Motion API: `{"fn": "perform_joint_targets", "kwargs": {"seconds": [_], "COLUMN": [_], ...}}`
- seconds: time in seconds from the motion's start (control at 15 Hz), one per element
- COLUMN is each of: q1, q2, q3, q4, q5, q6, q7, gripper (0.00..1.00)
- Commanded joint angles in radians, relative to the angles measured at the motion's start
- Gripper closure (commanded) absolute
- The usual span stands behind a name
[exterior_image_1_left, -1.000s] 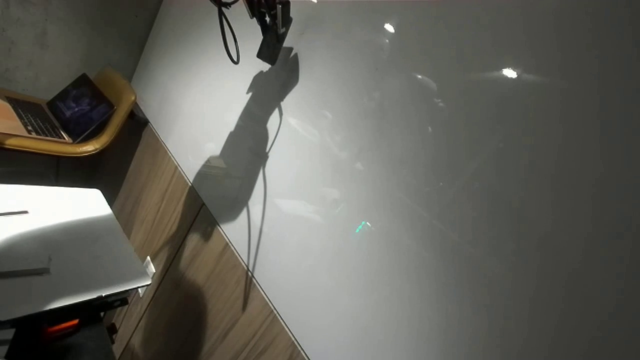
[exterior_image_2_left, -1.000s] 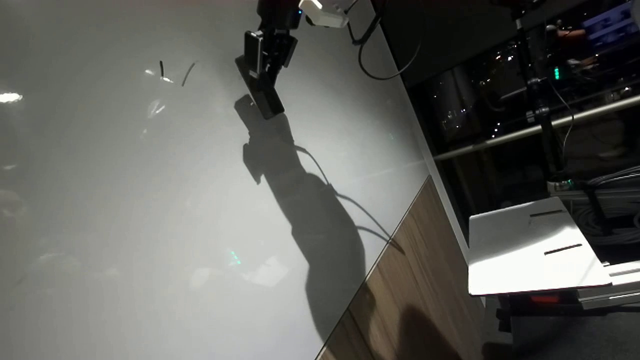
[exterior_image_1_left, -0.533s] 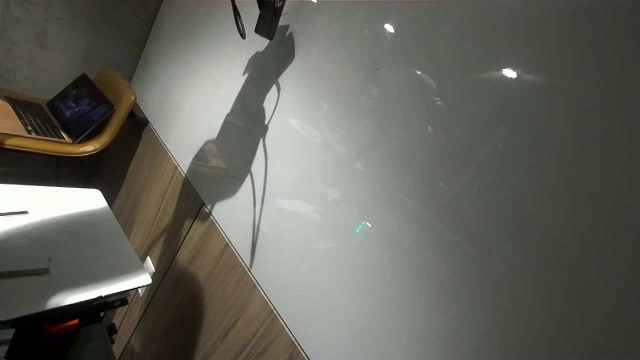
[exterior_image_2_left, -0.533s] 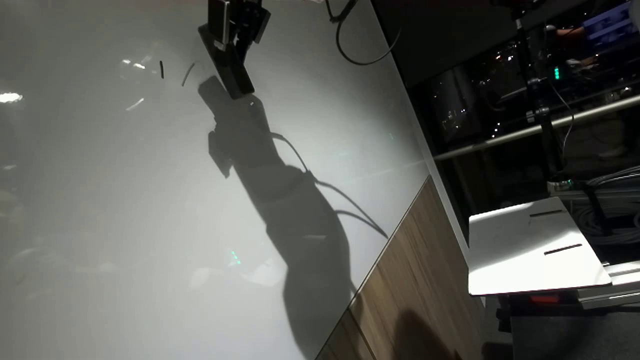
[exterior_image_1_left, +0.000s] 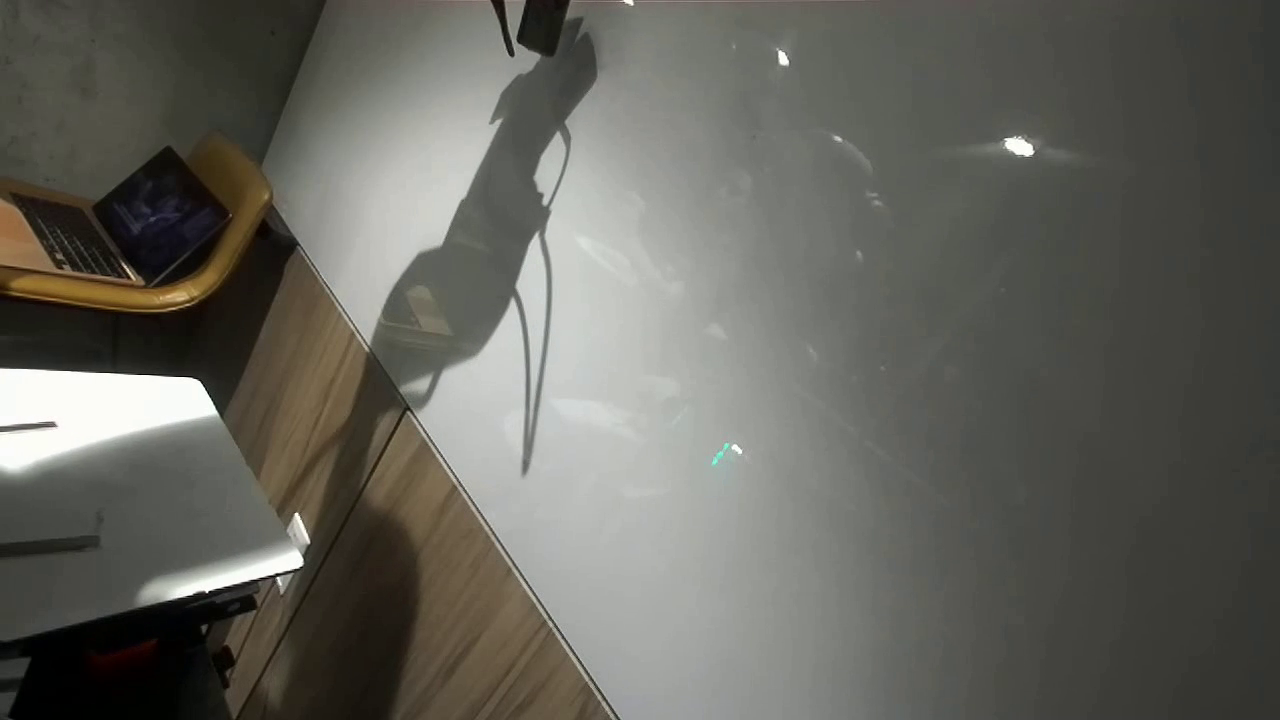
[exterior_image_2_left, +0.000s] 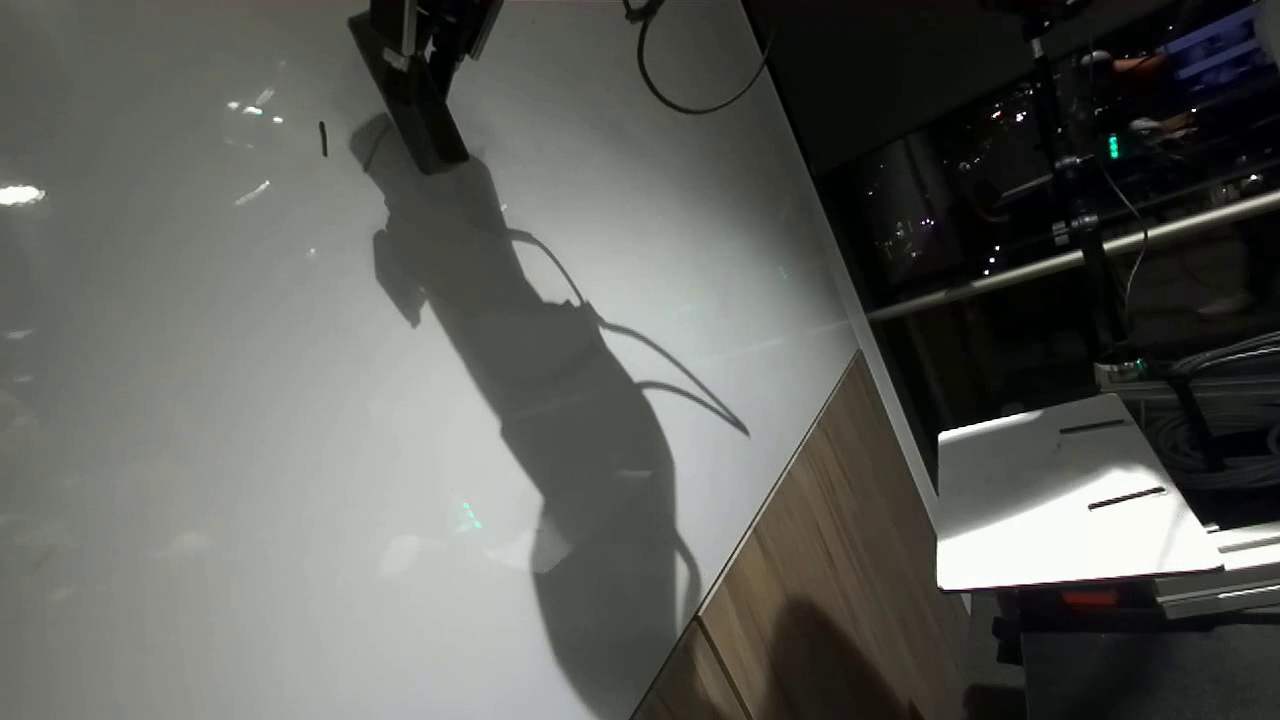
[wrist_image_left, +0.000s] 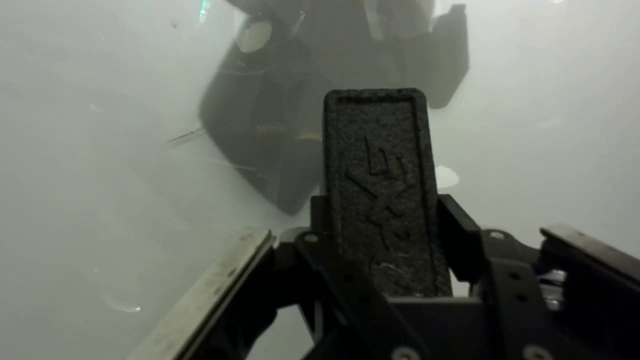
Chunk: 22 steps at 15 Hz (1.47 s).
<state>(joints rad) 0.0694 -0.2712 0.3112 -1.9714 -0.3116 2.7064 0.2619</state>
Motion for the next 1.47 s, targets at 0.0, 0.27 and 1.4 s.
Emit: {"fn": "perform_joint_targets", "kwargs": {"seconds": [0.0, 0.27, 1.4], "q1": [0.025, 0.044, 0.186], "q2": [0.077, 0.122, 0.356], "q3": [-0.026, -0.043, 0.362], "q4": [0.091, 0.134, 0.391], "q5": [0.037, 0.067, -0.435], "q6": [-0.014, -0.017, -0.275], "q7": [-0.086, -0.145, 0.366], "gripper": [0.71, 0.71, 0.71]}}
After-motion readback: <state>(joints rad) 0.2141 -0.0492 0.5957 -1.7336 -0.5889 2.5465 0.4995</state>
